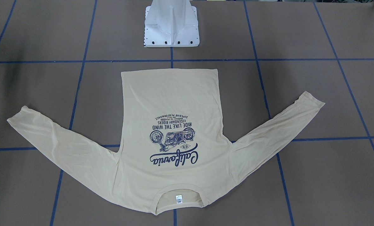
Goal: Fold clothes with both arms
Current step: 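Move the right gripper toward the sleeve cuff nearest it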
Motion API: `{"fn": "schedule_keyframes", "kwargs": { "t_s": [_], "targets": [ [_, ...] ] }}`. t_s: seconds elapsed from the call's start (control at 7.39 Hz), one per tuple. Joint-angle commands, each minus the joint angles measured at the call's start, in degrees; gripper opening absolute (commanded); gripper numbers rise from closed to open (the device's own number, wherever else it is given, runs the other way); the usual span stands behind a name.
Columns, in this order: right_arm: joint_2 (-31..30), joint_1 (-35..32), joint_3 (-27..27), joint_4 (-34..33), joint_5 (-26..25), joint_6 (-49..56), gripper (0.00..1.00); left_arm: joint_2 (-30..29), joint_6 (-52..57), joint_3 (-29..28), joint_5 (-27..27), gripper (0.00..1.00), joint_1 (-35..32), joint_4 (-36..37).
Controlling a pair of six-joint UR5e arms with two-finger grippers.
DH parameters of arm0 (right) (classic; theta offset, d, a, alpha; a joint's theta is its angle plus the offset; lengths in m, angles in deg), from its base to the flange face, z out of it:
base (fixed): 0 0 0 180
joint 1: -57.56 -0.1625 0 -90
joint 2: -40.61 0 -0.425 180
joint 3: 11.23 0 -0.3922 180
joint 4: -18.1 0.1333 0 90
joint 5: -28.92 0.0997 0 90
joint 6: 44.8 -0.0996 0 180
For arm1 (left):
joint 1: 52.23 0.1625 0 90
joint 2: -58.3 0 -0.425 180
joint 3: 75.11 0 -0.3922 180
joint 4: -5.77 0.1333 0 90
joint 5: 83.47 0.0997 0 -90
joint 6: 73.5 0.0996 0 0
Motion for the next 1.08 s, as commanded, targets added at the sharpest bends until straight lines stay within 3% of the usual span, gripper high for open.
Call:
{"fn": "schedule_keyframes", "kwargs": {
  "t_s": [0.0,0.27,0.41,0.81,0.95],
  "targets": [
    [0.27,11.67,7.51,15.55,-12.69,-13.37,0.99,0.28,0.08,-0.21,0.03,1.0,0.0,-0.32],
    [1.24,12.59,17.72,27.27,-13.72,-14.36,0.98,0.54,0.17,-0.12,-0.06,1.0,0.0,-0.4],
    [1.94,13.9,18.98,28.1,-15.37,-14.37,0.97,0.54,0.26,-0.21,-0.06,1.0,0.0,-0.32],
    [1.95,16.9,19.08,28.11,-18.02,-14.37,0.77,0.72,0.52,-0.3,0.03,1.0,0.0,-0.75],
    [1.95,17.51,19.08,28.11,-18.98,-14.37,0.77,0.72,0.61,-0.38,0.03,1.0,0.0,-1.1]
  ]
}}
